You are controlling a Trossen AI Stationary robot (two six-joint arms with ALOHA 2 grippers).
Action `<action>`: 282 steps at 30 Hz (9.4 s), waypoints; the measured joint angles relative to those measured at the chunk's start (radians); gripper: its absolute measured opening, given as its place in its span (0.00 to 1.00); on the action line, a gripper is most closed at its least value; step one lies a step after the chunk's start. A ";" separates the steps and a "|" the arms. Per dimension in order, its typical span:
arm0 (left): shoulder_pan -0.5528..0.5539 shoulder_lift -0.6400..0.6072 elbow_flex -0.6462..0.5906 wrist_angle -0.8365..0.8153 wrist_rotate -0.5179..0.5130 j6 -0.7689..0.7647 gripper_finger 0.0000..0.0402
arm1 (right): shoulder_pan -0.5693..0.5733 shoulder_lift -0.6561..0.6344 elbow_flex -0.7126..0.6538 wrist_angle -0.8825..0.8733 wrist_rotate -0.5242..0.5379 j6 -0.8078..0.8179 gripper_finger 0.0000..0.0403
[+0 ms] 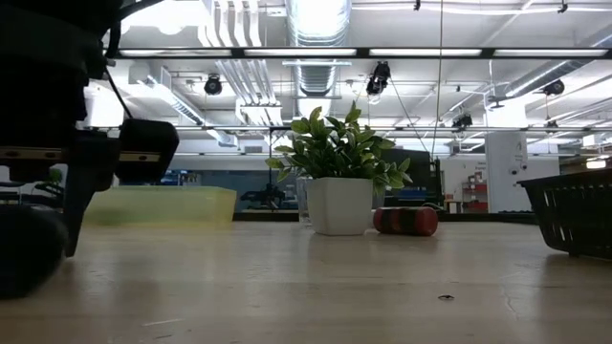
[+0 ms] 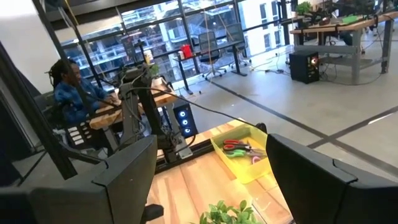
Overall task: Pick & Place Paint Supplies
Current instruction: Put the black acrylic craft paint bottle into the black bin, then put the red paint bottle into the black bin
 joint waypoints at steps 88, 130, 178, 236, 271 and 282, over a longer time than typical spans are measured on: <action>0.384 0.036 0.824 -0.115 -0.370 -0.149 0.30 | -0.109 0.336 0.029 0.079 -0.316 -0.345 0.33; 0.526 -0.265 0.751 -0.511 -0.780 -0.004 0.81 | -0.075 0.506 -0.012 -0.395 -1.109 0.046 0.30; 0.518 -0.264 0.645 -0.496 -0.691 -0.104 0.81 | 0.023 0.660 -0.136 -0.214 -0.860 0.008 0.30; 0.519 -0.264 0.645 -0.483 -0.691 -0.131 0.81 | 0.104 0.644 -0.259 -0.162 -0.746 0.019 0.38; 0.519 -0.264 0.645 -0.486 -0.722 -0.131 0.81 | -0.004 0.377 -0.242 -0.156 -0.014 0.497 0.76; 0.519 -0.267 0.645 -0.501 -0.723 -0.130 0.81 | -0.094 0.677 -0.336 0.136 -0.105 0.506 0.76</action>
